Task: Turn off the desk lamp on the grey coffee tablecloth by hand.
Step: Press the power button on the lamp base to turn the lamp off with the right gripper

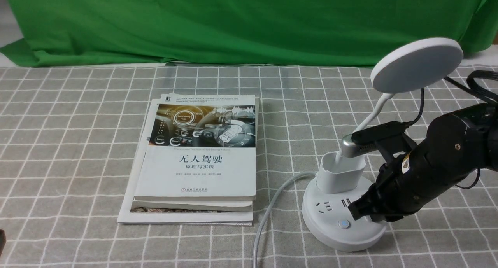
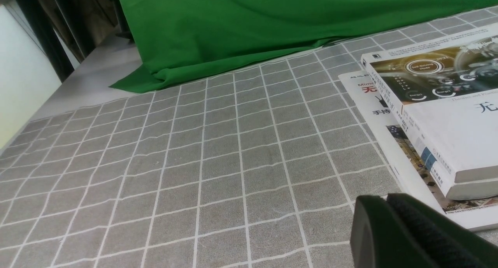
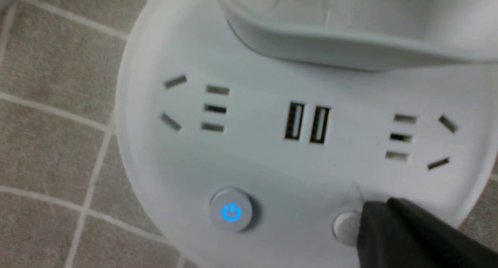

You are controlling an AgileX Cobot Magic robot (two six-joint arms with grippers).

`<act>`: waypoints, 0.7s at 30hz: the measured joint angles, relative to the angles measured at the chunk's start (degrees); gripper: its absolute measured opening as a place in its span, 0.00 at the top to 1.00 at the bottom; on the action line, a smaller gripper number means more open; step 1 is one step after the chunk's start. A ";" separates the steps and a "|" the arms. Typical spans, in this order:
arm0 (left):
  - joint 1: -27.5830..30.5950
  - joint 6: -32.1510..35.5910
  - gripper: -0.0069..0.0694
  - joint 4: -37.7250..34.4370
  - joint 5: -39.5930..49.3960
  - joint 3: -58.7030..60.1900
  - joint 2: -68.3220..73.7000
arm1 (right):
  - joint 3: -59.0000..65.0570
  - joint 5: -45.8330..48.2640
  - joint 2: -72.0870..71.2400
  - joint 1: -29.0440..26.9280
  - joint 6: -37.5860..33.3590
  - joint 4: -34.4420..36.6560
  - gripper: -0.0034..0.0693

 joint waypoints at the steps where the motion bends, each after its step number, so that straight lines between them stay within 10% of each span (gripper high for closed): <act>1: 0.00 0.00 0.88 0.00 0.00 0.00 0.00 | -0.24 0.47 0.00 0.00 0.00 0.00 0.87; 21: 0.00 0.00 0.88 0.00 0.00 0.00 0.00 | -0.67 -0.41 0.68 0.00 2.90 0.76 0.87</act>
